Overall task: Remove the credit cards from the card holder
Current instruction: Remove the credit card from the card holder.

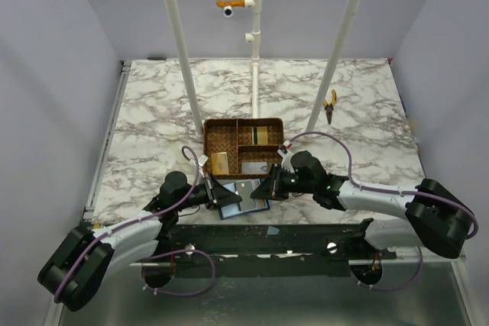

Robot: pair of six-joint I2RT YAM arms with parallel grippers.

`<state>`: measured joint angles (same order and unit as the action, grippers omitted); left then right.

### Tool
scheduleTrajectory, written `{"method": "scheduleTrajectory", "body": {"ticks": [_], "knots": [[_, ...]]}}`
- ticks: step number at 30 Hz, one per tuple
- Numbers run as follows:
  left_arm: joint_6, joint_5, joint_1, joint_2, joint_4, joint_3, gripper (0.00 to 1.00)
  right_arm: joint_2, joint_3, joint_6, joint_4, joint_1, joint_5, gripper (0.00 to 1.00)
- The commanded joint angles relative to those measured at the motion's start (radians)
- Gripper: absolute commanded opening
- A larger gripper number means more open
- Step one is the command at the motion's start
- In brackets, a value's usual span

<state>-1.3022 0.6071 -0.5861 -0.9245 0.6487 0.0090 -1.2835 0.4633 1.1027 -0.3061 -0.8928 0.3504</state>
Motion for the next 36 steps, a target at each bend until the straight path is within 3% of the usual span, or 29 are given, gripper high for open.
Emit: {"method": "scheduleTrajectory", "body": {"ticks": [1, 4, 14, 20, 23, 27, 31, 36], "knots": [[0.014, 0.018, 0.000, 0.023, 0.040, -0.073, 0.00, 0.000, -0.012, 0.028, -0.065, -0.013, 0.036, 0.10], [0.019, 0.020, 0.001, 0.029, 0.024, -0.071, 0.00, 0.013, -0.009, 0.024, -0.035, -0.012, 0.007, 0.01], [0.044, 0.016, 0.001, 0.084, -0.075, -0.070, 0.00, 0.053, -0.031, 0.025, 0.047, -0.012, -0.098, 0.01], [0.055, 0.003, 0.001, 0.127, -0.122, -0.072, 0.17, 0.052, -0.042, 0.026, 0.046, -0.012, -0.097, 0.01], [0.064, 0.002, 0.002, 0.138, -0.145, -0.063, 0.18, 0.048, -0.046, 0.023, 0.031, -0.012, -0.088, 0.01], [0.075, 0.001, 0.002, 0.130, -0.152, -0.055, 0.15, 0.038, -0.046, 0.023, 0.022, -0.012, -0.079, 0.01], [0.082, -0.002, 0.000, 0.099, -0.156, -0.049, 0.01, 0.036, -0.054, 0.022, 0.028, -0.012, -0.087, 0.01], [0.094, -0.007, 0.001, 0.075, -0.181, -0.049, 0.00, 0.041, -0.062, 0.016, 0.075, -0.012, -0.128, 0.01]]}}
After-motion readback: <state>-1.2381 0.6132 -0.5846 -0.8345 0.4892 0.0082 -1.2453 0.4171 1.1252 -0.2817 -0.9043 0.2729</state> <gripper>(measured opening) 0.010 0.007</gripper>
